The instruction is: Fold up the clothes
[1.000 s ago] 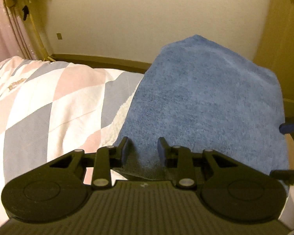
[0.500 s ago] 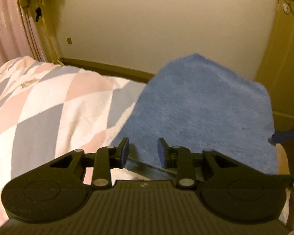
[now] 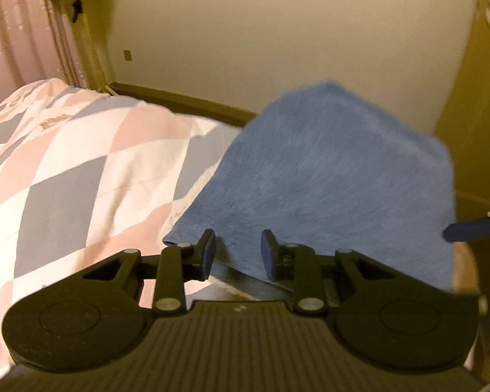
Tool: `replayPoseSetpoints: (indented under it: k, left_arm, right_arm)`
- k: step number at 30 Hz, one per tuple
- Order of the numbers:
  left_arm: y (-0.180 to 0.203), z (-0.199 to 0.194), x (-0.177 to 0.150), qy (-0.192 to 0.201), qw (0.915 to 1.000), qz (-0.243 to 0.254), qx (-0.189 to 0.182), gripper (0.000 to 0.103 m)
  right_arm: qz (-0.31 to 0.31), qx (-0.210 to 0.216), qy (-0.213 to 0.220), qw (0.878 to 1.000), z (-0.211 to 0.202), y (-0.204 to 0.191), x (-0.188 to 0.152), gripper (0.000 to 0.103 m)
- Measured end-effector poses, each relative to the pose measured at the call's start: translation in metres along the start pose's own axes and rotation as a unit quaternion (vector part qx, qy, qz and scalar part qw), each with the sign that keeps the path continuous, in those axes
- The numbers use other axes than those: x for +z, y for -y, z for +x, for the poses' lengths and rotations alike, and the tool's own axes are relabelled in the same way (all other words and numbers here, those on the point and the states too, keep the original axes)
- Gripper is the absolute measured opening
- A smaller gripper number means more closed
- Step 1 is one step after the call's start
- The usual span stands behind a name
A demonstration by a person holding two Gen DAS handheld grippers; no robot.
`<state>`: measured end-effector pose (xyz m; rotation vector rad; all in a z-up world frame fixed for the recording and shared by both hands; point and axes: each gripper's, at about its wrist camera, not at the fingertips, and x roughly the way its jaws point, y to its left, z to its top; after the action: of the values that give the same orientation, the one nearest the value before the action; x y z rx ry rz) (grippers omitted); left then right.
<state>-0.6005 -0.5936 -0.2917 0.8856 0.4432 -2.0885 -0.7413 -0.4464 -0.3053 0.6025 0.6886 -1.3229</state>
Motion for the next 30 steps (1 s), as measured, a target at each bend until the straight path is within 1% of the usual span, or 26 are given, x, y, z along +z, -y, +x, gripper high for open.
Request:
replayPoseSetpoints:
  k: [2,4,6,8,11,14,17,21,23,25,30]
  left_arm:
    - [0.009,-0.017,0.003,0.019,0.9997,-0.016,-0.009,0.024]
    - [0.023,-0.029,0.002,0.03,0.999,-0.022,-0.023,0.024]
    - [0.045,-0.036,-0.004,0.032,0.9987,-0.014,-0.038,0.025]
    - [0.066,-0.034,-0.016,0.019,0.9988,-0.001,-0.045,0.025]
    - [0.087,-0.021,-0.035,-0.012,0.9991,-0.003,-0.04,0.025]
    - [0.096,-0.011,-0.045,-0.022,0.999,-0.021,-0.031,0.026]
    - [0.1,-0.01,-0.045,-0.018,0.9992,-0.03,-0.017,0.027]
    - [0.104,-0.01,-0.05,-0.02,0.9989,-0.043,0.001,0.029]
    - [0.107,-0.008,-0.051,-0.022,0.9986,-0.046,0.008,0.029]
    - [0.11,-0.006,-0.045,-0.028,0.9985,-0.043,0.018,0.029]
    - [0.115,-0.032,-0.031,-0.042,0.9962,-0.068,0.034,0.028]
  right_arm:
    - [0.039,-0.003,0.02,0.999,-0.003,0.023,0.014,0.061]
    - [0.061,-0.016,0.034,0.997,-0.005,0.047,0.024,0.061]
    - [0.062,-0.028,0.04,0.997,-0.001,0.067,0.03,0.061]
    - [0.045,-0.033,0.035,0.998,0.011,0.081,0.034,0.061]
    - [0.008,-0.026,0.002,1.0,0.032,0.093,0.025,0.061]
    - [0.005,-0.013,-0.022,1.0,0.047,0.104,0.015,0.06]
    - [0.016,-0.004,-0.025,1.0,0.048,0.115,0.012,0.061]
    - [0.002,0.003,-0.026,1.0,0.045,0.114,0.012,0.066]
    - [0.002,0.004,-0.028,1.0,0.046,0.115,0.013,0.067]
    - [0.001,0.004,-0.031,1.0,0.043,0.116,0.011,0.067]
    - [0.013,0.005,-0.029,0.999,0.02,0.112,0.023,0.067]
